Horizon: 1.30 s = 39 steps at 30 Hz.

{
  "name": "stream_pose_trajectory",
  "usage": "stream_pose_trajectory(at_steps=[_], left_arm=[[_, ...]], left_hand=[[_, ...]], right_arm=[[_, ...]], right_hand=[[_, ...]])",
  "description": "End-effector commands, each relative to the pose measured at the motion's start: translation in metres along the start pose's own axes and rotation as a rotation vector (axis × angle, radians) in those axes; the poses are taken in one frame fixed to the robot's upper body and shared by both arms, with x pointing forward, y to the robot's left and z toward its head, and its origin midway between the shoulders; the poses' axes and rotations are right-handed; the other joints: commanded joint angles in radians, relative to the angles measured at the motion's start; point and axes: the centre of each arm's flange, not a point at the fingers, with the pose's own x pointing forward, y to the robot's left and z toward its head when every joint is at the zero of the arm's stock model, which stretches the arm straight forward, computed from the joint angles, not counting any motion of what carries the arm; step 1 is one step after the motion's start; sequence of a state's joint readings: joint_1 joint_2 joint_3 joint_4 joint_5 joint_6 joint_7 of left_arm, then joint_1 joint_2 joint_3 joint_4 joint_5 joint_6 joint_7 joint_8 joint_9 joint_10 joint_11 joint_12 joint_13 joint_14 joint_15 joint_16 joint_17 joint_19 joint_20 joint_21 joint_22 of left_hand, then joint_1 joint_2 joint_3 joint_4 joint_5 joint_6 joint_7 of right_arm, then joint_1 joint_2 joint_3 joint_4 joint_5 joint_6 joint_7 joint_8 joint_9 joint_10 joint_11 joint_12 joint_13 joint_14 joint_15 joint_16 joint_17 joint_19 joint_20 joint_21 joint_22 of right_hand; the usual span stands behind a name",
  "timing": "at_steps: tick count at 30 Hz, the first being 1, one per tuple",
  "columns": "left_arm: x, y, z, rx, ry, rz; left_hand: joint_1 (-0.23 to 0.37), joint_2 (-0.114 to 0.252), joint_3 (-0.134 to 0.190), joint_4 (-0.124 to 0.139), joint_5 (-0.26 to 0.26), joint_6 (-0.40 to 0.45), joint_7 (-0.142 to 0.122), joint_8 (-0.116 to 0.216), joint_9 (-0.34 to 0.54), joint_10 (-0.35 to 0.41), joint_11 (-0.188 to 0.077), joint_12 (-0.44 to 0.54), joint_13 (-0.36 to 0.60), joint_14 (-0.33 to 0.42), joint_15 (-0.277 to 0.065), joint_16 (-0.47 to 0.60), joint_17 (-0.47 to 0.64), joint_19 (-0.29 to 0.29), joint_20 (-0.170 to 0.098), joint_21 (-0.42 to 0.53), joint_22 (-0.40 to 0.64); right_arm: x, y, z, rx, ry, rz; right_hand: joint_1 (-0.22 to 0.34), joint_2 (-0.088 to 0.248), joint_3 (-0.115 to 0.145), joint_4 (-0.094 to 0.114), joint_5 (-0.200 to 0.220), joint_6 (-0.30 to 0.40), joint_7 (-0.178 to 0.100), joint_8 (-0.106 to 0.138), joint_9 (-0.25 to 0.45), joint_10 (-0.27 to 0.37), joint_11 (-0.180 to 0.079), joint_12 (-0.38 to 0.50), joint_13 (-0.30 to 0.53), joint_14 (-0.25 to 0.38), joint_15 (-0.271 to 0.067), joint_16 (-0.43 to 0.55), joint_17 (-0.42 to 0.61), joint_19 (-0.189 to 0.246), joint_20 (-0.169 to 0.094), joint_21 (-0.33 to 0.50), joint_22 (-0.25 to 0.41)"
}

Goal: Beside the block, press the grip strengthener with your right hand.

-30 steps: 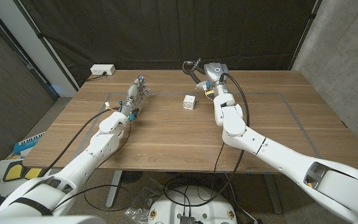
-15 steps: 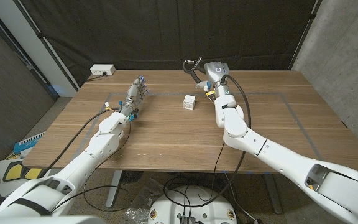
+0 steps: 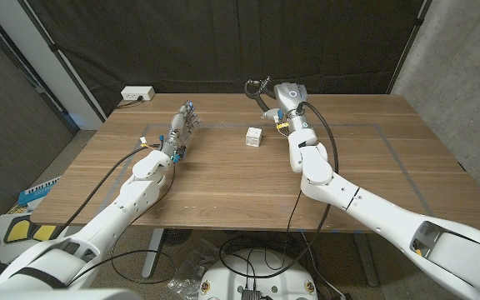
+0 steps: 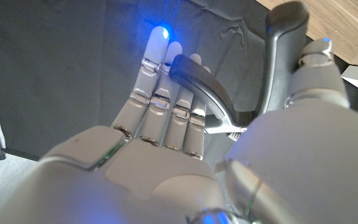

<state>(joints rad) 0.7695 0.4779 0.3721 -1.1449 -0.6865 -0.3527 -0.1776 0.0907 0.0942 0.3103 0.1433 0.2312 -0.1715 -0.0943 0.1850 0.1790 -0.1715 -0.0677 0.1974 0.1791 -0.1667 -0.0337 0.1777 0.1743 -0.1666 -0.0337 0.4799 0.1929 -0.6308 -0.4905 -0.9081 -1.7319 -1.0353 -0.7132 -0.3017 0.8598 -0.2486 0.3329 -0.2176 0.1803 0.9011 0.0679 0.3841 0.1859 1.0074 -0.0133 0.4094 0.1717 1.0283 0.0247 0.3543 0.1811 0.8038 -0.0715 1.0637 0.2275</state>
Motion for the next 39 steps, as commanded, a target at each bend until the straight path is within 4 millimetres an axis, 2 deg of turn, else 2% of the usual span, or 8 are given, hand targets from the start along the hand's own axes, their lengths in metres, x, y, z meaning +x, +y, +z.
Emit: stream_pose_trajectory(at_steps=[1, 14, 25, 33, 39], left_arm=[[-0.002, 0.002, 0.001, 0.0, -0.003, -0.002], [-0.008, 0.01, 0.0, -0.007, 0.001, -0.02], [-0.015, 0.029, -0.005, -0.002, 0.027, -0.06], [-0.018, 0.033, -0.003, 0.004, 0.034, -0.091], [-0.024, 0.036, -0.007, -0.01, 0.04, -0.089]], left_hand=[[-0.001, -0.003, -0.005, -0.002, 0.008, -0.199, 0.001, 0.004, 0.003, -0.196, 0.001, 0.002, 0.002, -0.224, -0.036, 0.005, 0.003, -0.148, -0.018, -0.001, 0.002], [-0.002, -0.003, -0.007, -0.002, 0.009, -0.2, 0.001, 0.004, 0.003, -0.196, 0.0, 0.002, 0.002, -0.224, -0.037, 0.004, 0.003, -0.148, -0.017, -0.002, 0.002], [-0.002, -0.002, -0.008, -0.001, 0.01, -0.199, 0.002, 0.004, 0.003, -0.196, 0.001, 0.002, 0.002, -0.224, -0.037, 0.004, 0.003, -0.147, -0.017, -0.002, 0.002], [-0.002, -0.002, -0.009, -0.001, 0.01, -0.201, 0.003, 0.004, 0.003, -0.197, 0.002, 0.002, 0.002, -0.225, -0.037, 0.004, 0.003, -0.148, -0.018, -0.003, 0.002], [-0.002, -0.002, -0.01, -0.001, 0.011, -0.202, 0.002, 0.003, 0.003, -0.198, 0.0, 0.001, 0.002, -0.226, -0.036, 0.004, 0.003, -0.148, -0.019, -0.003, 0.002]], right_arm=[[-0.002, -0.001, 0.002, 0.001, 0.006, -0.022], [-0.012, -0.003, 0.001, -0.016, 0.043, -0.035], [-0.03, -0.005, -0.001, -0.046, 0.106, -0.104], [-0.045, -0.007, -0.001, -0.041, 0.15, -0.123], [-0.049, -0.009, 0.002, -0.035, 0.163, -0.146]], right_hand=[[0.321, 0.31, 0.081, 0.059, 0.005, 0.165, -0.163, -0.005, 0.001, 0.133, -0.125, -0.003, 0.002, 0.206, -0.257, -0.006, 0.001, 0.037, -0.137, 0.005, 0.0], [0.32, 0.306, 0.077, 0.066, 0.007, 0.176, -0.168, -0.024, -0.001, 0.146, -0.127, -0.018, 0.001, 0.224, -0.257, -0.018, -0.001, 0.037, -0.137, 0.011, -0.011], [0.319, 0.306, 0.071, 0.07, 0.009, 0.187, -0.17, -0.037, 0.0, 0.16, -0.128, -0.028, 0.001, 0.241, -0.255, -0.026, 0.0, 0.037, -0.141, 0.018, -0.016], [0.32, 0.305, 0.069, 0.07, 0.009, 0.191, -0.17, -0.047, 0.0, 0.165, -0.129, -0.036, 0.002, 0.248, -0.256, -0.032, 0.0, 0.036, -0.141, 0.021, -0.019], [0.321, 0.304, 0.067, 0.071, 0.01, 0.195, -0.171, -0.052, 0.0, 0.169, -0.127, -0.041, 0.002, 0.255, -0.255, -0.035, 0.001, 0.034, -0.141, 0.024, -0.021]])
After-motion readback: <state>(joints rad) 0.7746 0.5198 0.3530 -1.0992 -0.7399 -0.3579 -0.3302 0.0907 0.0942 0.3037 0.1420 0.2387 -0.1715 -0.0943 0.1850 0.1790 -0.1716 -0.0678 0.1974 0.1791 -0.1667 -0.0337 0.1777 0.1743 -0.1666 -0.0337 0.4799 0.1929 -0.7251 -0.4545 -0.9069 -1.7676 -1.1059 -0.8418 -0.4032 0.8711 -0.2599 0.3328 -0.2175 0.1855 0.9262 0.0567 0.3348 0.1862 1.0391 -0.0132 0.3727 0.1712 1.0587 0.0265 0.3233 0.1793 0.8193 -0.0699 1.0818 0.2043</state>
